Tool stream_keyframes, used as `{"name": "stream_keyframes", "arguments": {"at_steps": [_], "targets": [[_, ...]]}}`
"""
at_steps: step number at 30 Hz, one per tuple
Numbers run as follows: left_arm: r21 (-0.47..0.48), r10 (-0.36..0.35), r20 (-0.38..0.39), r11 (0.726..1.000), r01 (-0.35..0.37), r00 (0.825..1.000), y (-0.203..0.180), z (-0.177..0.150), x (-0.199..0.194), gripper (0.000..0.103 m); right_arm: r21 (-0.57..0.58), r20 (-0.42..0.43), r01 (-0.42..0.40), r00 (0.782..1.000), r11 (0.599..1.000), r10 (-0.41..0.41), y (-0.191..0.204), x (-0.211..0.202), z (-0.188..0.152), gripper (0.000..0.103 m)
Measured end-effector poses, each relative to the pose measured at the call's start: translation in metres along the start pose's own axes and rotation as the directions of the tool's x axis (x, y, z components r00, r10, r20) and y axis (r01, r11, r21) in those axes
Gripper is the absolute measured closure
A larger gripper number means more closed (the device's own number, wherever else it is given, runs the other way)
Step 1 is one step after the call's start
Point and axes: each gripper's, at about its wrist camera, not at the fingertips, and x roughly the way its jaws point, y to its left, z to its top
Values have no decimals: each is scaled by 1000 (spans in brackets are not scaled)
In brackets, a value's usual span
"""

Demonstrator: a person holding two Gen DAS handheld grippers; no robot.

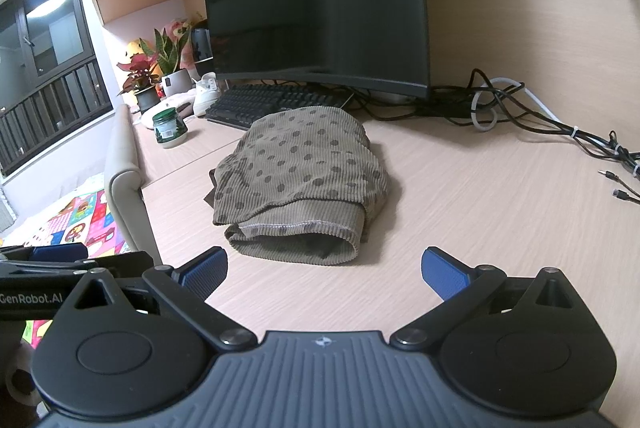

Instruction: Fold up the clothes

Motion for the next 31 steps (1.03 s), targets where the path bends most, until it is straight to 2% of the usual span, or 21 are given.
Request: {"name": "stream_keyframes", "arguments": {"at_steps": [9,31], "targets": [[5,-11,7,1000,11,1000,-1,0,0,0,7,3,-4,1000,1000,4,-2,0,0,0],[10,19,27,1000,-19,999,4,-5,-4,0,-2,-5,-2,1000,1000,2,6,-4,-3,0]]}}
